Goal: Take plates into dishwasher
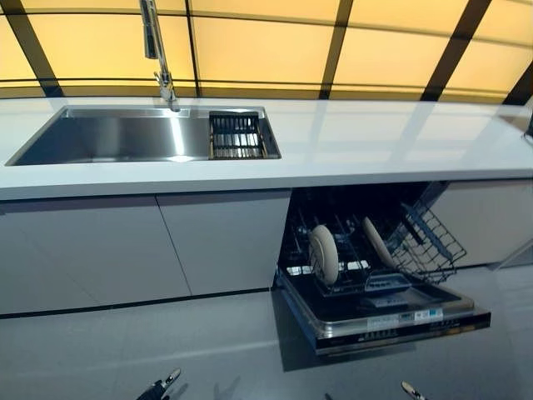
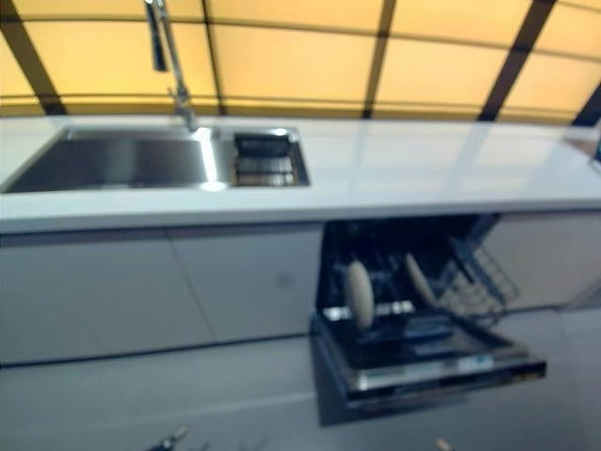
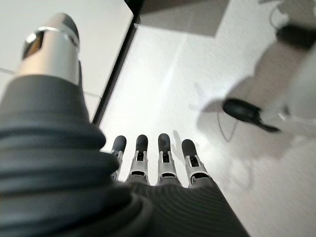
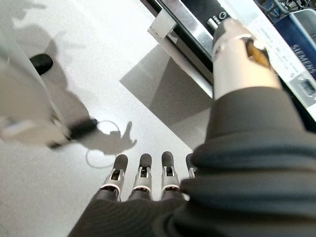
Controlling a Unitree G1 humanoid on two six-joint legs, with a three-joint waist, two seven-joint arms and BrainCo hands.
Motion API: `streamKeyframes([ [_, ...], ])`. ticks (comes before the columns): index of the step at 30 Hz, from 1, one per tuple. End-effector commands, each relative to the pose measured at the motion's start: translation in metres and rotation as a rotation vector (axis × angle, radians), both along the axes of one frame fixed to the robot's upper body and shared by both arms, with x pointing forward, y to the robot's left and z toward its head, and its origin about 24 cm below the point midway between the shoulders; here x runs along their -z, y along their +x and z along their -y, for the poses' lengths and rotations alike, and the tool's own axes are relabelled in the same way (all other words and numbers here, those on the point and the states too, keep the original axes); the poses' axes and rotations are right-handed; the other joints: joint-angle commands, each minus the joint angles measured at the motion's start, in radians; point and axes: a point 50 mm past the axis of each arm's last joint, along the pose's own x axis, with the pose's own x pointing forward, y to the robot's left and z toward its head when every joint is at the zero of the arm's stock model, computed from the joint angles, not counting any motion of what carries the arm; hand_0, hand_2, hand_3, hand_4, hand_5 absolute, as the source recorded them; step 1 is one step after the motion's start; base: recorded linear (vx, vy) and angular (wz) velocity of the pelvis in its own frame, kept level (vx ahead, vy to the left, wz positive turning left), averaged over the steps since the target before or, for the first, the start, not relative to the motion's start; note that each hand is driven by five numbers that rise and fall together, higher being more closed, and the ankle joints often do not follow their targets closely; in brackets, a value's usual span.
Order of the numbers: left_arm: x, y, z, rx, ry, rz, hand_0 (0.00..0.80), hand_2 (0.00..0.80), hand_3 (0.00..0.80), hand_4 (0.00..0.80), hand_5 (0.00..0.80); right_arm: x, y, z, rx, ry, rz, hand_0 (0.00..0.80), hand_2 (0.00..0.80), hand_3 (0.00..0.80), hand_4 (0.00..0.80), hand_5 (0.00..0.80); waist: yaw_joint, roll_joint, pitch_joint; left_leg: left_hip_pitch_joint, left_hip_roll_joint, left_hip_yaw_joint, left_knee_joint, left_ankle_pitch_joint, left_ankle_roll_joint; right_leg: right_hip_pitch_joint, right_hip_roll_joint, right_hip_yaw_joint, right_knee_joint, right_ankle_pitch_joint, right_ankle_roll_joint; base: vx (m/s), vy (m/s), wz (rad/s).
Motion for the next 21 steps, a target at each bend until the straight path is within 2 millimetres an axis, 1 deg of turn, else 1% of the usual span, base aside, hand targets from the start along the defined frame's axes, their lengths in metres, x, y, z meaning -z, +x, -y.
streamKeyframes([
  [1, -0.005, 0.006, -0.009, -0.067, -0.006, 0.034, 0.0, 0.0, 0.0, 0.0, 0.0, -0.007, 0.015, 0.006, 0.022, -0.029, 0.042, 0.0, 0.0, 0.0, 0.0, 0.0, -0.003, -0.023, 0.007, 0.029, 0.018, 0.015, -0.01, -0.047, -0.001, -0.004, 0.051, -0.005, -0.048, 0.118, -0.018, -0.053, -0.14, 0.12],
  [3, -0.003, 0.005, -0.005, -0.055, -0.011, 0.025, 0.0, 0.0, 0.0, 0.0, 0.0, -0.005, 0.013, 0.004, 0.041, -0.012, 0.034, 0.0, 0.0, 0.0, 0.0, 0.0, 0.002, -0.024, 0.001, 0.026, 0.027, 0.025, -0.014, -0.04, -0.011, 0.017, 0.059, -0.015, -0.062, 0.105, -0.025, -0.018, -0.138, 0.23],
  [5, 0.0, 0.002, 0.002, 0.015, -0.013, 0.007, 0.0, 0.0, 0.0, 0.0, 0.0, 0.0, 0.006, -0.001, 0.056, 0.02, 0.021, 0.0, 0.0, 0.0, 0.0, 0.0, 0.009, -0.025, -0.003, 0.025, 0.031, 0.021, -0.018, -0.031, -0.016, 0.04, 0.066, -0.025, -0.071, 0.094, -0.034, 0.008, -0.128, 0.09],
  [9, 0.003, 0.0, 0.011, 0.073, -0.036, -0.007, 0.0, 0.0, 0.0, 0.0, 0.0, 0.002, 0.005, -0.007, 0.072, 0.056, 0.023, 0.0, 0.0, 0.0, 0.0, 0.0, 0.019, -0.018, 0.003, 0.017, 0.033, 0.018, -0.02, -0.016, -0.024, 0.061, 0.069, -0.048, -0.081, 0.086, -0.043, -0.029, -0.1, 0.06],
  [14, 0.006, -0.005, 0.017, 0.099, -0.053, 0.005, 0.0, 0.0, 0.0, 0.0, 0.0, -0.002, 0.014, -0.006, 0.143, 0.101, 0.09, 0.0, 0.0, 0.0, 0.0, 0.0, 0.032, 0.005, 0.009, 0.009, 0.025, 0.005, -0.031, -0.004, -0.03, 0.078, 0.066, -0.068, -0.104, 0.087, -0.047, -0.05, -0.046, 0.06],
  [16, 0.005, -0.005, 0.015, 0.104, -0.046, 0.014, 0.0, 0.0, 0.0, 0.0, 0.0, -0.006, 0.022, -0.001, 0.168, 0.078, 0.141, 0.0, 0.0, 0.0, 0.0, 0.0, 0.036, 0.019, 0.012, 0.005, 0.02, 0.0, -0.034, 0.0, -0.033, 0.083, 0.06, -0.079, -0.105, 0.083, -0.047, -0.048, -0.003, 0.07],
  [18, 0.004, -0.003, 0.014, 0.091, -0.044, 0.027, 0.0, 0.0, 0.0, 0.0, 0.0, -0.01, 0.026, 0.003, 0.189, 0.067, 0.169, 0.0, 0.0, 0.0, 0.0, 0.0, 0.037, 0.029, 0.013, 0.002, 0.016, -0.002, -0.036, 0.003, -0.034, 0.083, 0.054, -0.084, -0.104, 0.081, -0.047, -0.038, 0.023, 0.06],
  [21, 0.004, -0.003, 0.015, 0.083, -0.053, 0.043, 0.0, 0.0, 0.0, 0.0, 0.0, -0.017, 0.037, 0.008, 0.274, 0.077, 0.25, 0.0, 0.0, 0.0, 0.0, 0.0, 0.039, 0.046, 0.015, -0.004, 0.009, -0.003, -0.035, 0.004, -0.036, 0.077, 0.039, -0.094, -0.099, 0.079, -0.044, -0.058, 0.063, 0.07],
])
